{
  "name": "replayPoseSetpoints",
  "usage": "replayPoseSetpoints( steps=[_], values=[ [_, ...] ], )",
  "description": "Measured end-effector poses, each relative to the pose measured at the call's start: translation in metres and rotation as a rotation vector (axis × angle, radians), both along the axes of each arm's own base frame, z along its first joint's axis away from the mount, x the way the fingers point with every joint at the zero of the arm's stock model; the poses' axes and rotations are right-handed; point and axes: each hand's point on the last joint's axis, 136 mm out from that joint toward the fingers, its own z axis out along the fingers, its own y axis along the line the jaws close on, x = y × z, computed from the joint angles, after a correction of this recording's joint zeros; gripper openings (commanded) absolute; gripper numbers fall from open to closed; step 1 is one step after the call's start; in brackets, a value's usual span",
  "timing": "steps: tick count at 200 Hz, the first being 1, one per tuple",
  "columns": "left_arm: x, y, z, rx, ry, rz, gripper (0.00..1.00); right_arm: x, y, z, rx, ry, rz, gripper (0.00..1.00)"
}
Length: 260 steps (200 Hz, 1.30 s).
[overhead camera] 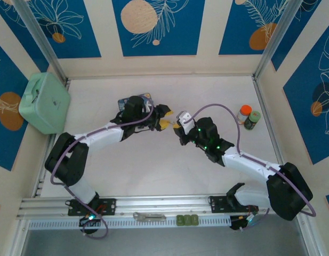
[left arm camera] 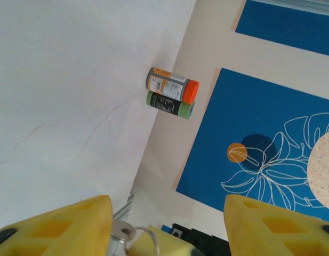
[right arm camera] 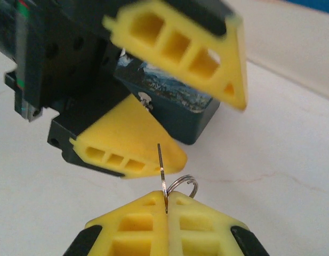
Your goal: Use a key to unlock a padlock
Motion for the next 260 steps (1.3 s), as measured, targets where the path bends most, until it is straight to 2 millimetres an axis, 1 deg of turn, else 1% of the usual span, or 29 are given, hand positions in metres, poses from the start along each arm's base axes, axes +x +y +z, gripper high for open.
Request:
replayPoseSetpoints(
  steps=[9,25,41,67,87,132,148,160,168,175,199,209,224,243,260],
  values=[
    [0.0,0.0,-0.001,-0.006,0.012,0.006,0.45,-0.001,0.003,0.003,-0.015,-0.032,0.009,0.0],
    [0.0,0.0,0.0,-0.014,0.014,0.01,0.43,-0.003,0.008,0.005,-0.041,-0.074,0.026,0.0],
    [0.001,0.0,0.001,-0.02,0.013,0.014,0.32,-0.004,0.013,0.005,-0.064,-0.104,0.037,0.0],
    [0.001,0.0,0.0,-0.019,0.016,0.017,0.11,-0.002,0.015,0.006,-0.105,-0.158,0.033,0.0],
    [0.002,0.0,-0.004,-0.014,0.024,0.021,0.0,0.002,0.014,0.008,-0.129,-0.193,0.019,0.0],
    [0.003,0.0,-0.006,-0.011,0.019,0.02,0.0,0.003,0.013,0.007,-0.158,-0.214,0.014,0.0],
    [0.002,-0.001,-0.007,0.004,0.002,0.008,0.0,0.002,0.011,0.005,-0.149,-0.19,0.01,0.22],
    [0.002,-0.002,-0.006,0.033,-0.035,-0.012,0.0,0.0,0.005,0.005,-0.112,-0.133,0.009,0.37],
    [0.004,-0.002,-0.003,0.055,-0.07,-0.023,0.0,-0.001,-0.001,0.008,-0.07,-0.091,0.008,0.43],
    [0.006,-0.002,0.001,0.075,-0.112,-0.033,0.0,-0.001,-0.009,0.013,-0.015,-0.049,-0.004,0.46],
    [0.016,-0.003,0.019,0.145,-0.27,-0.06,0.0,0.007,-0.043,0.042,0.22,0.074,-0.076,0.48],
    [0.019,-0.003,0.027,0.169,-0.333,-0.073,0.0,0.009,-0.051,0.049,0.299,0.119,-0.093,0.49],
    [0.02,-0.003,0.034,0.199,-0.424,-0.097,0.0,0.006,-0.051,0.053,0.404,0.207,-0.091,0.5],
    [0.017,-0.005,0.042,0.233,-0.538,-0.127,0.0,0.005,-0.047,0.046,0.524,0.354,-0.089,0.52],
    [0.012,-0.005,0.05,0.263,-0.654,-0.144,0.0,0.011,-0.042,0.037,0.627,0.493,-0.089,0.52]
  ],
)
